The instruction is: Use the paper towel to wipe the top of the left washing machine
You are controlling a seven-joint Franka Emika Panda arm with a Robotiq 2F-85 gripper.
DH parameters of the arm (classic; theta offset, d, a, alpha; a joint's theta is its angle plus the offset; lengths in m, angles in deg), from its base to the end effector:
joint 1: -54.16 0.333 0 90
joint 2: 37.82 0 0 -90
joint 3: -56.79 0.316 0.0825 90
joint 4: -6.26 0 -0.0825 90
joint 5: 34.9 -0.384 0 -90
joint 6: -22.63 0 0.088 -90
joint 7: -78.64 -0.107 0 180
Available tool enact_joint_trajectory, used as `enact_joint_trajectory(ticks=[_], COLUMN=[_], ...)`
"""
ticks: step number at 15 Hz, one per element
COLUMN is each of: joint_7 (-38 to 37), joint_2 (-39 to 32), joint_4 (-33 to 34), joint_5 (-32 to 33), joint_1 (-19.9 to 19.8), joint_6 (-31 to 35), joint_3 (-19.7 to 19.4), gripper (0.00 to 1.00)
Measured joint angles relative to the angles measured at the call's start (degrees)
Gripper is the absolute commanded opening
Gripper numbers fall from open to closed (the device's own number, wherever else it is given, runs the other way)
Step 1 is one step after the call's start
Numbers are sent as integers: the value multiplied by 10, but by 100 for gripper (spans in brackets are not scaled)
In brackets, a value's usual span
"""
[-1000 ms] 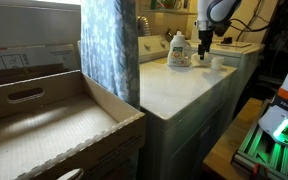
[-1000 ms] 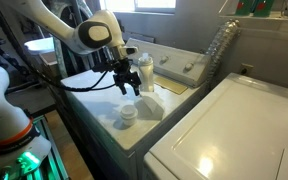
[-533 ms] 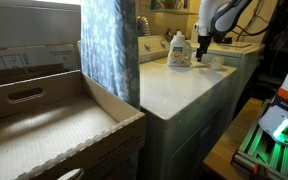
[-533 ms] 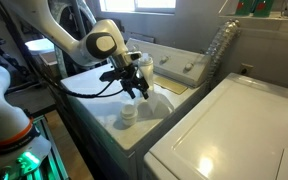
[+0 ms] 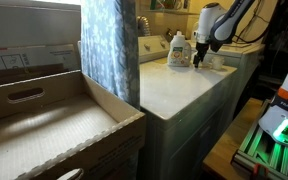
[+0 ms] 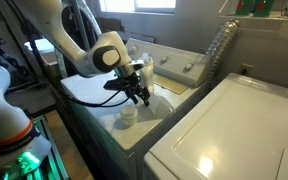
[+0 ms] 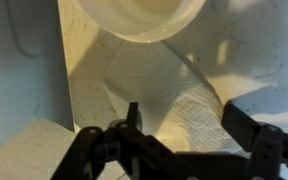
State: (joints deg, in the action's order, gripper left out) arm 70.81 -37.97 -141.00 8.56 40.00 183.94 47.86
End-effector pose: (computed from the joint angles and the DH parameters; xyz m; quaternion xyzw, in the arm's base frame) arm 0.4359 -0.1492 0.2797 0.9777 0.0759 0.0901 0.1739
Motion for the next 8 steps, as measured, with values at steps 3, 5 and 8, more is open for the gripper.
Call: enact_joint_trajectory(ticks=[3,5,8], joint_7=[-1,2,26], joint_2=[-16,-20,-15], joint_4=[1,5,8], joint_5=[-8,-23,-68], joint_1=[0,1,9], joint_6=[17,20,16], joint_3=[1,4,3], gripper=[28,16,0])
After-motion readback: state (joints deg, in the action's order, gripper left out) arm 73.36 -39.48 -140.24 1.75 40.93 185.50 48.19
